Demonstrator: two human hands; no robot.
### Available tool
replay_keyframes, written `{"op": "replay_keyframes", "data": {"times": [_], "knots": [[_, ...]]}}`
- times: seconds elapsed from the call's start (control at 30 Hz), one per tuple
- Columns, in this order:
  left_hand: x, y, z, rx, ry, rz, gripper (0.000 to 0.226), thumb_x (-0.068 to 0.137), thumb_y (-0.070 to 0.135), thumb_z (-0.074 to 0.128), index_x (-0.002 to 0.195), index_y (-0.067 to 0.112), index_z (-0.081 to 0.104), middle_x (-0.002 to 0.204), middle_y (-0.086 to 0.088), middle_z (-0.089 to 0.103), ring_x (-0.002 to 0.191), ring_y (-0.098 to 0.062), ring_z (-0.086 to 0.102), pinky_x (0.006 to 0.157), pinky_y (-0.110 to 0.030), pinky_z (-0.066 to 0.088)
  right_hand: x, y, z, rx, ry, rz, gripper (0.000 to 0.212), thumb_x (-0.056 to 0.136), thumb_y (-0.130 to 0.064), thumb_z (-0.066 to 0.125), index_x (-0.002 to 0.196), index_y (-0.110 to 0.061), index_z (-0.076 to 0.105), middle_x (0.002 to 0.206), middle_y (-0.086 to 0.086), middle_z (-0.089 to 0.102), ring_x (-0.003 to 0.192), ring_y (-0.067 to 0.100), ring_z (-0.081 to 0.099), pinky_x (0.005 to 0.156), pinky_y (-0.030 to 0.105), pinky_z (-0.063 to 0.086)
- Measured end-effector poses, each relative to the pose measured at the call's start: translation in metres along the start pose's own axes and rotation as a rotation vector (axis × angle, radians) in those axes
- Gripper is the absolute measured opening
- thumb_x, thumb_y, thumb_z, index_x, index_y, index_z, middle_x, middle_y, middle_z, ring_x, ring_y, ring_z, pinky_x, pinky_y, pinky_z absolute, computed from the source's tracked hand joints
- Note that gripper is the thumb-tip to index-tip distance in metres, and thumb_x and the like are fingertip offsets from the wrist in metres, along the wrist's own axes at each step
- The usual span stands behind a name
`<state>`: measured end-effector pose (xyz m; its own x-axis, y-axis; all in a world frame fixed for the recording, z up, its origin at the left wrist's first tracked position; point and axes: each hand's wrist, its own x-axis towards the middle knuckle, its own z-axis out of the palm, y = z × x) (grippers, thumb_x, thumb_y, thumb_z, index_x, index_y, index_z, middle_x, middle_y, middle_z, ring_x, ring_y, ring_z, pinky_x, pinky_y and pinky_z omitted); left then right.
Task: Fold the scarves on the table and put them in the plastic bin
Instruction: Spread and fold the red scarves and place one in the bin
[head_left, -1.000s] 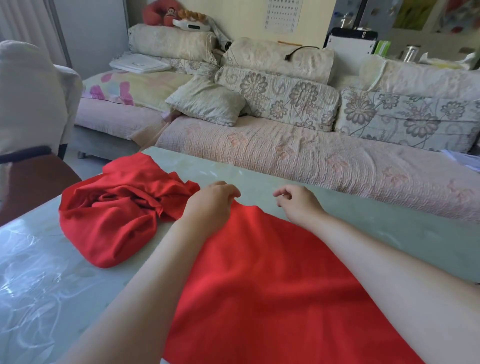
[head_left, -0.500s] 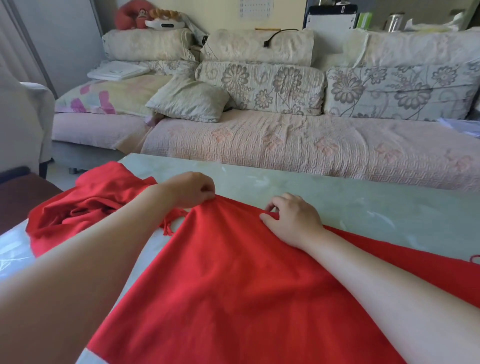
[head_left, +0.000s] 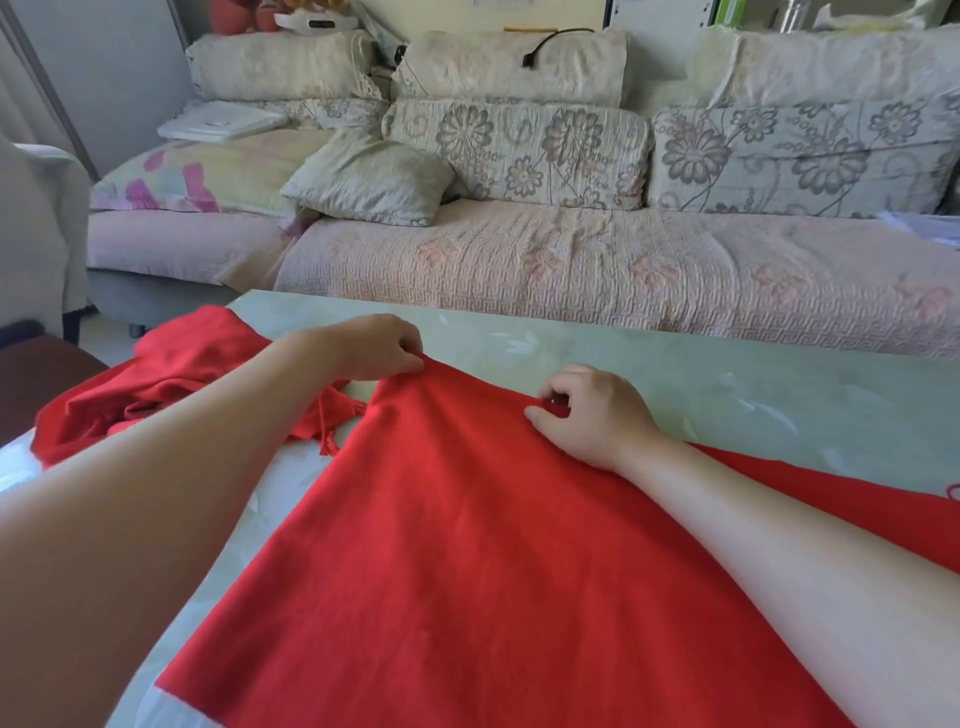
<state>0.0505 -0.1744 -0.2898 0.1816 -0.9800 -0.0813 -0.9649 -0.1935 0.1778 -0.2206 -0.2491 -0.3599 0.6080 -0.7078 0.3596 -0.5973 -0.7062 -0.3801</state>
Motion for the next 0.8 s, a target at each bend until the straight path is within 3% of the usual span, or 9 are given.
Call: {"op": "replay_keyframes", "data": {"times": [0.13,0.23,0.3,0.4,0.5,0.57,0.63,0.7,0.8], "knots": [[0.002,-0.004,0.023,0.134,0.144,-0.081,0.01,0.095,0.038,0.055,0.093,0.031,0.061,0.105,0.005,0.064,0.097,-0.02,0.056,0.082,-0.033,0.043,0.003,0.004,0.003,-0.094,0.066,-0.044,0.015,0.091,-0.039,0.065,0.086,-0.027,0.073,0.084,-0.008,0.064,0.086,0.017,0.061,0.078,0.033,0.036],[-0.004,0.003,0.045,0.3,0.385,-0.111,0.02,0.091,0.024,0.059,0.111,0.027,0.063,0.116,-0.002,0.056,0.107,-0.027,0.054,0.089,-0.038,0.039,0.004,0.001,0.003,-0.265,0.084,-0.061,0.017,0.093,-0.024,0.059,0.099,-0.028,0.074,0.101,-0.005,0.067,0.101,0.023,0.06,0.079,0.035,0.028],[-0.014,0.015,0.053,0.248,0.54,-0.079,0.033,0.087,0.012,0.059,0.118,0.024,0.06,0.118,-0.006,0.054,0.107,-0.03,0.052,0.087,-0.04,0.038,0.002,-0.006,0.001,-0.335,0.091,-0.081,0.029,0.087,-0.011,0.055,0.104,-0.025,0.073,0.105,-0.001,0.064,0.103,0.028,0.057,0.084,0.038,0.032],[-0.043,0.042,0.066,0.07,0.616,0.055,0.033,0.084,0.007,0.054,0.111,0.02,0.066,0.112,-0.004,0.059,0.1,-0.029,0.056,0.081,-0.038,0.041,-0.013,-0.032,-0.004,-0.295,0.109,-0.109,0.039,0.078,-0.012,0.045,0.101,-0.024,0.074,0.1,0.0,0.065,0.098,0.029,0.058,0.082,0.039,0.038],[-0.086,0.063,0.087,0.011,0.442,0.23,0.043,0.085,0.028,0.037,0.119,0.027,0.063,0.124,0.003,0.061,0.113,-0.024,0.057,0.093,-0.04,0.047,-0.037,-0.064,-0.003,-0.162,0.021,-0.088,0.042,0.085,-0.02,0.04,0.11,-0.026,0.073,0.112,-0.001,0.069,0.106,0.028,0.061,0.089,0.039,0.044],[-0.114,0.065,0.099,0.007,0.212,0.209,0.066,0.085,0.052,0.017,0.144,0.036,0.042,0.153,0.013,0.037,0.142,-0.014,0.033,0.116,-0.039,0.028,-0.058,-0.077,0.001,-0.117,-0.151,0.0,0.041,0.099,-0.032,0.039,0.135,-0.028,0.059,0.14,0.0,0.057,0.13,0.024,0.05,0.106,0.039,0.039],[-0.134,0.052,0.102,0.019,0.093,0.102,0.078,0.079,0.068,0.003,0.152,0.045,0.017,0.161,0.017,0.009,0.15,-0.007,0.004,0.123,-0.037,0.006,-0.079,-0.078,0.0,-0.183,-0.317,0.064,0.056,0.102,-0.051,0.034,0.154,-0.031,0.032,0.163,0.004,0.027,0.15,0.021,0.023,0.121,0.042,0.02],[-0.147,0.035,0.097,0.039,0.065,0.003,0.074,0.085,0.074,0.009,0.153,0.046,0.009,0.163,0.014,-0.001,0.15,-0.007,-0.006,0.123,-0.037,-0.001,-0.092,-0.067,-0.009,-0.247,-0.391,0.117,0.066,0.1,-0.062,0.027,0.158,-0.035,0.014,0.168,0.003,0.004,0.154,0.019,0.003,0.124,0.045,0.005],[-0.168,0.016,0.091,0.038,0.025,-0.137,0.065,0.097,0.064,0.02,0.155,0.039,0.004,0.164,0.007,-0.006,0.15,-0.011,-0.01,0.122,-0.038,-0.003,-0.102,-0.047,-0.03,-0.301,-0.445,0.238,0.068,0.099,-0.066,0.019,0.159,-0.038,0.003,0.168,0.004,-0.007,0.154,0.02,-0.007,0.123,0.048,-0.002]]}}
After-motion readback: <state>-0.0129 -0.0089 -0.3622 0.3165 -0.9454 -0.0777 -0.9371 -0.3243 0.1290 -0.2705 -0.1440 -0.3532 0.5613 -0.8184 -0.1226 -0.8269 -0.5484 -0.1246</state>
